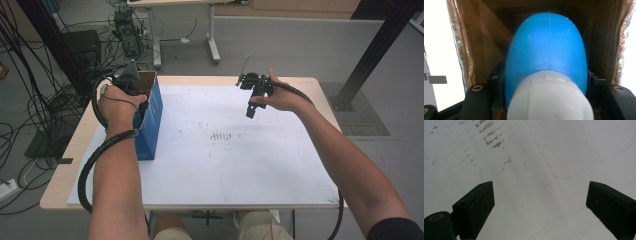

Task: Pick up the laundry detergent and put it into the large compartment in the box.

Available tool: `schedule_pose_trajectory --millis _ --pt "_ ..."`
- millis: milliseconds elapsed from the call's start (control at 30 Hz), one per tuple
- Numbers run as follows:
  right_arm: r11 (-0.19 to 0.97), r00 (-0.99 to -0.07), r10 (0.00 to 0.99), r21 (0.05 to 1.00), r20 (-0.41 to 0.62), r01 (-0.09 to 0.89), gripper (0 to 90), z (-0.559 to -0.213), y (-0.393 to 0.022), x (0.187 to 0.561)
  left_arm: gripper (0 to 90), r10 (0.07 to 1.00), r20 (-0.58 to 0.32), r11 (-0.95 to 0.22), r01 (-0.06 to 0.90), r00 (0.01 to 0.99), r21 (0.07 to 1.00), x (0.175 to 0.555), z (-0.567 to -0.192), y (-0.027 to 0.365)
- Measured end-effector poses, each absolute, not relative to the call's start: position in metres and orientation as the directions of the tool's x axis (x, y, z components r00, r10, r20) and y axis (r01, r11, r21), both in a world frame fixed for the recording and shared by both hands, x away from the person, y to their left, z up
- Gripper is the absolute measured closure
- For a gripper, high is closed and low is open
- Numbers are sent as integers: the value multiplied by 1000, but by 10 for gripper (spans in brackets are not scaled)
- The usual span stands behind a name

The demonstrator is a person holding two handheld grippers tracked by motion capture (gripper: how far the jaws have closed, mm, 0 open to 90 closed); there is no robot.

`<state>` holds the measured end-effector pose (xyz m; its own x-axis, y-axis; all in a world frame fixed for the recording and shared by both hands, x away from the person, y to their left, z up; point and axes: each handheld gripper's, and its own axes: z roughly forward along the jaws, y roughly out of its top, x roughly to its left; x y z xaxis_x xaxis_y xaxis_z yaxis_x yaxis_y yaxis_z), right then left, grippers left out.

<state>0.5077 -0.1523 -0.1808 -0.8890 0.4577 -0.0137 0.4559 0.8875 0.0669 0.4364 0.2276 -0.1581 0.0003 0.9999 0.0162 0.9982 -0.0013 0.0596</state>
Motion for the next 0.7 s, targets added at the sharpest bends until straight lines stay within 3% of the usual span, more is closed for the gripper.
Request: schedule_pose_trajectory --millis 700 --pt "884 -886 463 74 -11 461 81 -179 -155 508 370 1000 18 -3 998 2 57 437 -158 227"
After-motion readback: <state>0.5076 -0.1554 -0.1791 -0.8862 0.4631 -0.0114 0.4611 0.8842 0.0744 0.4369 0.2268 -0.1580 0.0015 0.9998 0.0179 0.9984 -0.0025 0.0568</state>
